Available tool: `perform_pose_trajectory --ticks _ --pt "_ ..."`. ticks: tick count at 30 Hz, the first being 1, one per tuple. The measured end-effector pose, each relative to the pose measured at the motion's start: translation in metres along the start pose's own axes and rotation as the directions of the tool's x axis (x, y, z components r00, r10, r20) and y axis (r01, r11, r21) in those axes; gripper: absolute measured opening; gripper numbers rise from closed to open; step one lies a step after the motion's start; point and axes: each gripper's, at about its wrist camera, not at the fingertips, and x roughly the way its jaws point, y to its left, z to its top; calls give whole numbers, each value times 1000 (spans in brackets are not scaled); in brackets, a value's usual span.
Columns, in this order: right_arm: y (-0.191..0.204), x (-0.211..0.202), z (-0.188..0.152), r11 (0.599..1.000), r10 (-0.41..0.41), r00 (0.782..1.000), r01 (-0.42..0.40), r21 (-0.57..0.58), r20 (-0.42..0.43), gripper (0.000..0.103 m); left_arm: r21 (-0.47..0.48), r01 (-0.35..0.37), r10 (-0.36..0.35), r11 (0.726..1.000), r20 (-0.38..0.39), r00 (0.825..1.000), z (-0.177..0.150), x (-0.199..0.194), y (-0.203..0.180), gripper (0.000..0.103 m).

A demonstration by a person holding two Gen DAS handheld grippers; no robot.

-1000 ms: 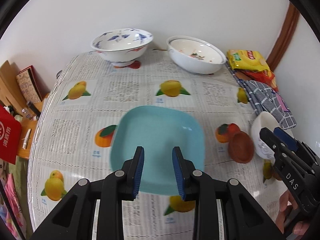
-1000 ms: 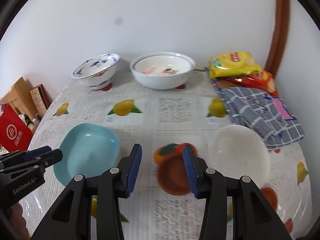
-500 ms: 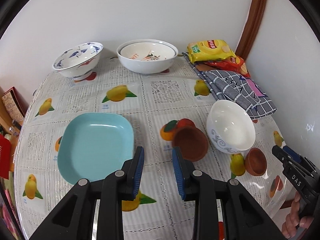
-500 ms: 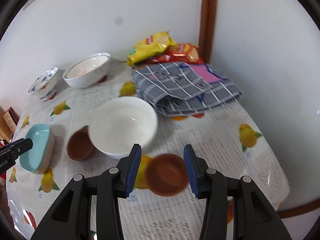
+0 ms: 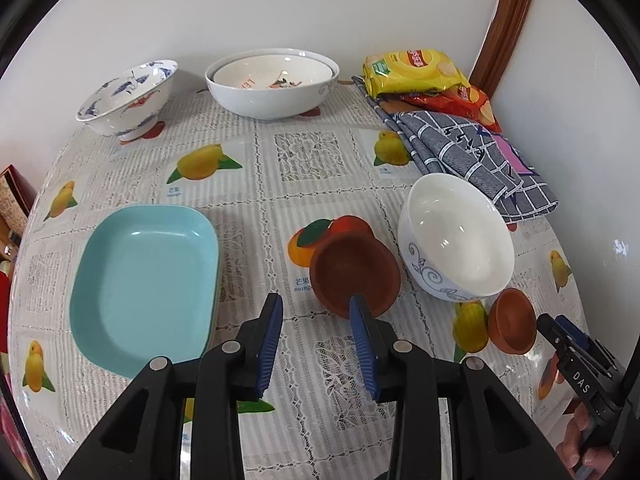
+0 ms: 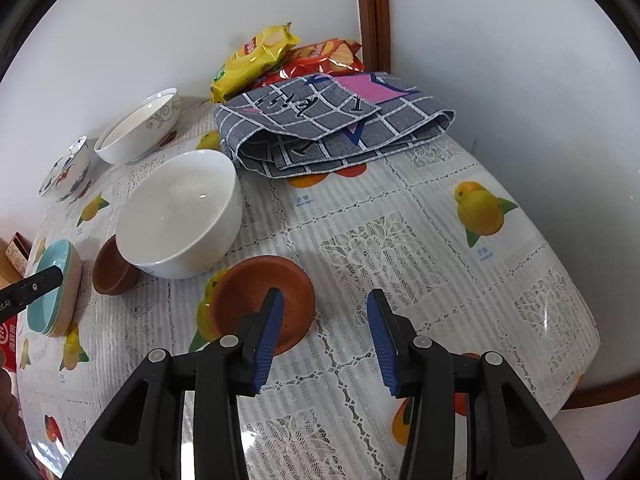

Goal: Organize plates and bowls
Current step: 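Move both grippers toward the two small terracotta bowls, then close the left gripper on one terracotta bowl rim while the right gripper grasps the other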

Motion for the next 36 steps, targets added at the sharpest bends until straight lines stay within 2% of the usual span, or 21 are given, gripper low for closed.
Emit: perform_pose_trajectory --ticks 1,3,9,12,14,21,24,36 --pt "-2 3 0 1000 8 1000 -8 2 -5 44 -2 0 0 1000 -8 1000 0 4 -1 42" --pt "-2 8 -1 1000 18 1000 -18 0 -13 44 -10 -5 5 1000 -19 1000 2 12 -1 46" --pt "3 21 -2 999 32 999 -33 -26 -23 37 -35 -16 14 999 -43 999 4 34 1 46" --pt "0 28 -2 999 49 998 -49 -4 -26 27 -52 -4 1 999 -57 998 6 44 4 46" --pt "-2 32 -2 998 63 997 -62 7 -34 24 -44 -2 -1 999 -57 998 8 48 3 46" --pt "-3 38 -3 998 62 998 -61 26 -5 24 -18 1 -3 1000 -71 997 16 62 0 46" --pt "-2 39 -4 998 58 998 -58 21 6 24 -8 2 -3 1000 -84 996 18 67 -1 43" --pt "-2 39 -4 998 59 998 -59 15 8 25 -24 16 -18 1000 -102 995 19 75 1 42"
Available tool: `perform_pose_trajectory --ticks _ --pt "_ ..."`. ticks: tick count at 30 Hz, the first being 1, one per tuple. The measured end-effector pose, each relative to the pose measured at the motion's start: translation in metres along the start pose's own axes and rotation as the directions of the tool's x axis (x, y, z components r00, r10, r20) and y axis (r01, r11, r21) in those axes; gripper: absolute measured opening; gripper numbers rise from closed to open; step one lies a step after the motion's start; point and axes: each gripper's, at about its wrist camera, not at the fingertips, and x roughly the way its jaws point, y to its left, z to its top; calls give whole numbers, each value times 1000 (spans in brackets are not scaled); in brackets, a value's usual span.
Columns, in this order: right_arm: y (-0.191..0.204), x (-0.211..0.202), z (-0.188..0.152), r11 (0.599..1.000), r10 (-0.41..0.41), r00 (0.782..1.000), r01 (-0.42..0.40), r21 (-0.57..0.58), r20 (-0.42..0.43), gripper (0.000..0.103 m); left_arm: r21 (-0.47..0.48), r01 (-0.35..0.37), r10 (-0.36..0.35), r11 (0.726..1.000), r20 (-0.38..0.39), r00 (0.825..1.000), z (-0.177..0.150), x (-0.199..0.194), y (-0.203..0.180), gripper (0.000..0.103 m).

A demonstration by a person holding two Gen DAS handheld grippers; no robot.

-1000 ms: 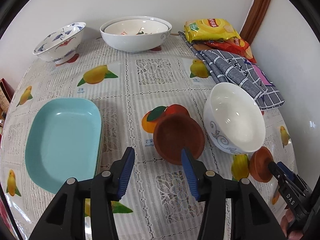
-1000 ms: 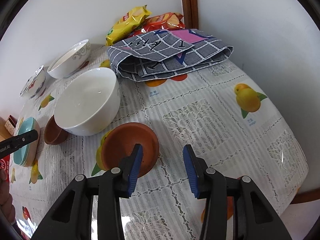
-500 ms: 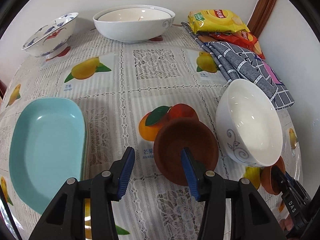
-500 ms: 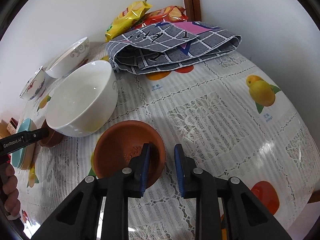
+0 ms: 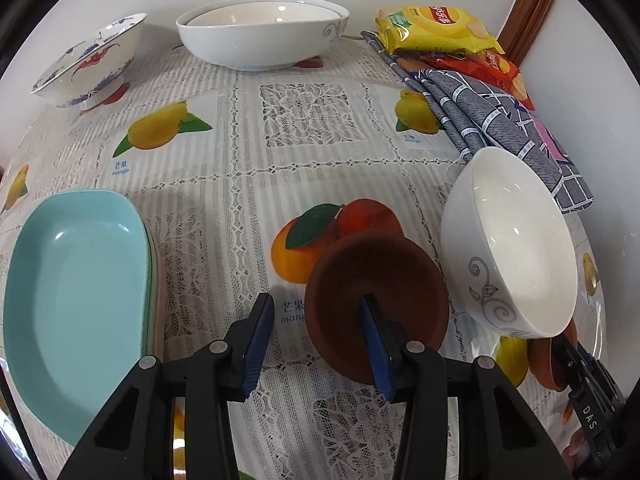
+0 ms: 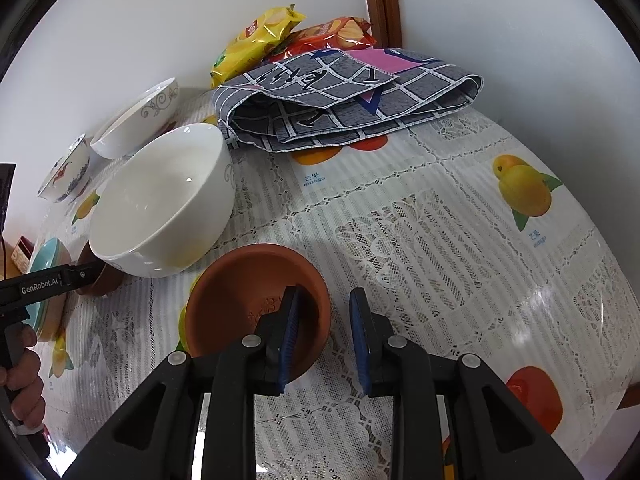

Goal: Organize plates and bowls
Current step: 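Close the left gripper on one terracotta bowl rim while the right gripper grasps the other, then lift both terracotta bowls while the right gripper carries its bowl over the white bowl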

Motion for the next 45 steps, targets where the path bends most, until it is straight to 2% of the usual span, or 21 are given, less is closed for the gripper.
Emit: perform_pose_trajectory --ticks 5,9,13,25,33,45 --pt "2 1 2 1000 -15 1000 15 -5 -5 25 7 -7 7 1000 1 1000 0 0 -1 39" --pt "4 0 0 1000 -26 1000 26 -4 6 25 18 24 -24 1000 1 1000 0 0 -5 24" --pt "6 0 -1 1000 -17 1000 17 0 11 15 28 31 -31 999 3 1000 -2 0 -8 23" --pt "9 -4 -4 999 -42 999 42 14 7 13 9 53 -54 999 9 999 -6 -8 -3 9" --pt "8 -12 -10 998 -40 999 40 39 7 10 21 58 -59 998 27 998 -13 -20 -3 8" --pt "16 -44 -12 998 -58 997 57 28 58 8 36 64 -67 997 71 995 -25 -53 -5 9"
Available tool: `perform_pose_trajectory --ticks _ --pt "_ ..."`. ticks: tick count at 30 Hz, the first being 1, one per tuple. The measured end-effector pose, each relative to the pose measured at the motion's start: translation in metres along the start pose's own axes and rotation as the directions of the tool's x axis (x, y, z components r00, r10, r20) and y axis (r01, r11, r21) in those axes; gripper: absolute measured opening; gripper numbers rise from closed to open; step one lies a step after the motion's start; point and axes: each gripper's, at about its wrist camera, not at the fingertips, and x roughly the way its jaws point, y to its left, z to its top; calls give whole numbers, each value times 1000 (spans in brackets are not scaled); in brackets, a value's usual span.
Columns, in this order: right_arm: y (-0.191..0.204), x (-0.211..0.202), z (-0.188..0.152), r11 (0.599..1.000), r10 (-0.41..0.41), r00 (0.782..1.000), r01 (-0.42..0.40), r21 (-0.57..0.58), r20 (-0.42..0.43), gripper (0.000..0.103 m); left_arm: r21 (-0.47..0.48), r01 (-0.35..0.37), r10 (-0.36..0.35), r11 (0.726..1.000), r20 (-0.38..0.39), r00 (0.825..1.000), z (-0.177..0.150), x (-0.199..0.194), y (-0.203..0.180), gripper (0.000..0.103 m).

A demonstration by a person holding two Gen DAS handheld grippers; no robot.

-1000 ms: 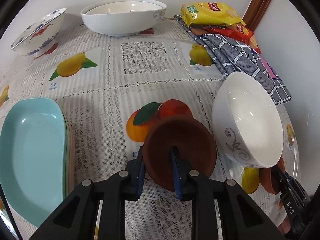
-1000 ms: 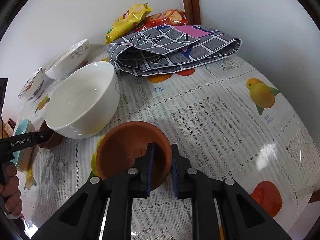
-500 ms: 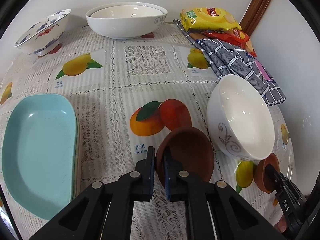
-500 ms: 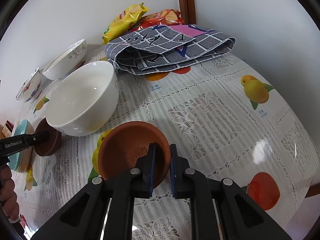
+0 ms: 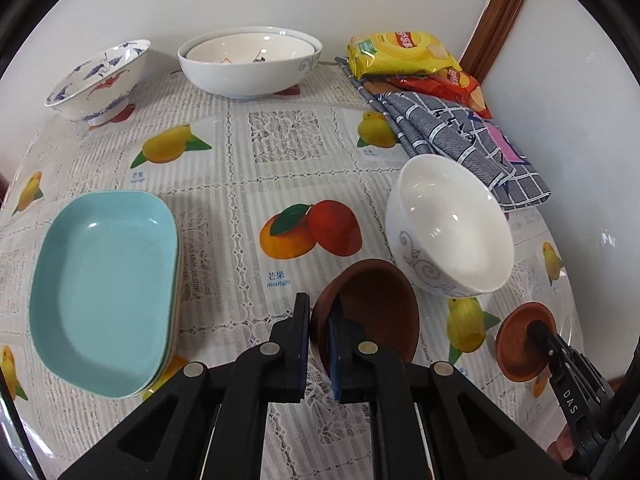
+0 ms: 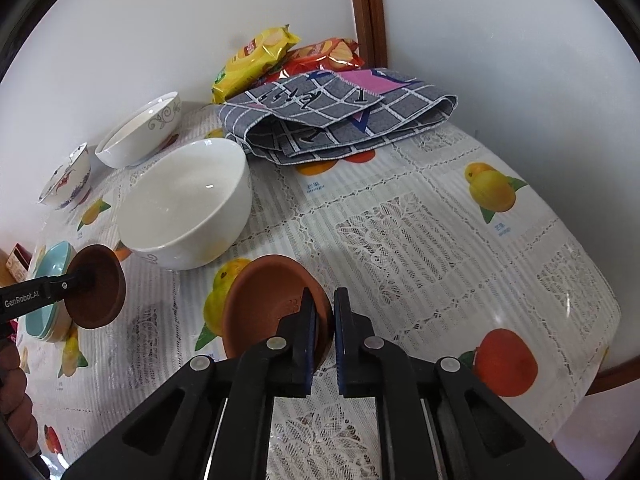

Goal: Organize plates and bowls
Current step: 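Lift both terracotta bowls while the right gripper carries its bowl over the white bowl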

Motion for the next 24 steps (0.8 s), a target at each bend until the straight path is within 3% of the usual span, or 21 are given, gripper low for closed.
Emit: perform_pose_trajectory --ticks 24 --pt "10 -73 18 1000 9 997 -10 18 81 9 -10 -8 9 1000 120 993 -5 -79 7 9"
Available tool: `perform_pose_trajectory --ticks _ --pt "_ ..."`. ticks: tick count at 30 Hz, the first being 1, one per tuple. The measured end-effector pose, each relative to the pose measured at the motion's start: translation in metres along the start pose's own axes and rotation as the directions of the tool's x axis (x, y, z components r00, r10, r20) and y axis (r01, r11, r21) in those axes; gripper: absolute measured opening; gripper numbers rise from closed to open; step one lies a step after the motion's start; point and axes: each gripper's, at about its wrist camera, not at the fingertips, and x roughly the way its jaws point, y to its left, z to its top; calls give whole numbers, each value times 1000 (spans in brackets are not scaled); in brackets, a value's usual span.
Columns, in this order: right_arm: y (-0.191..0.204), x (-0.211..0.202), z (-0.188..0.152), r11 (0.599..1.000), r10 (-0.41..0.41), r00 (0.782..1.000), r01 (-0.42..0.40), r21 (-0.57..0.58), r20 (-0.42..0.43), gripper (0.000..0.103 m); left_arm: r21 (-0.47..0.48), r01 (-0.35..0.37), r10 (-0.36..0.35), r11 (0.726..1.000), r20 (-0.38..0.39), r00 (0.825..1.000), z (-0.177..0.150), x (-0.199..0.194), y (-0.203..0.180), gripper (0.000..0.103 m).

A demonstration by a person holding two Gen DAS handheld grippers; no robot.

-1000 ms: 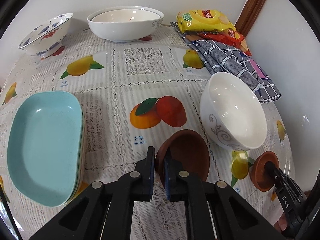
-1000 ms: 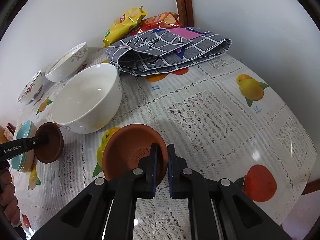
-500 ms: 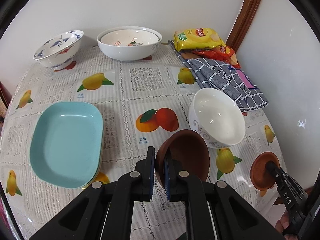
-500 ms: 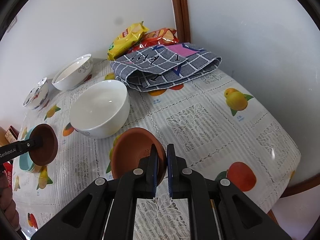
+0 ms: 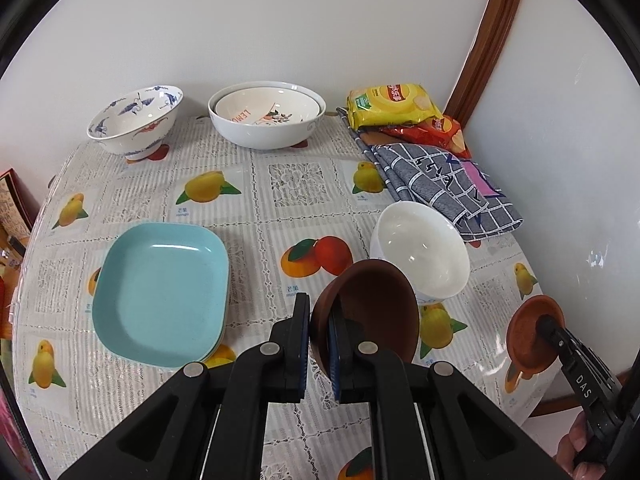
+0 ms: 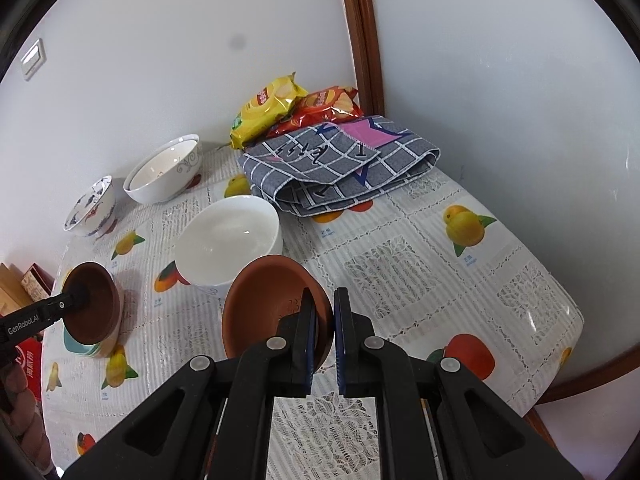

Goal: Organize plates and bowls
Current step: 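Lift both terracotta bowls while the right gripper carries its bowl over the white bowl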

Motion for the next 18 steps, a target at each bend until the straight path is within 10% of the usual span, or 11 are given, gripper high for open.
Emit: perform_pose_trajectory --ticks 18 --pt "25 -11 24 999 40 998 -39 -23 43 9 19 -6 4 1000 64 998 26 -26 -2 9"
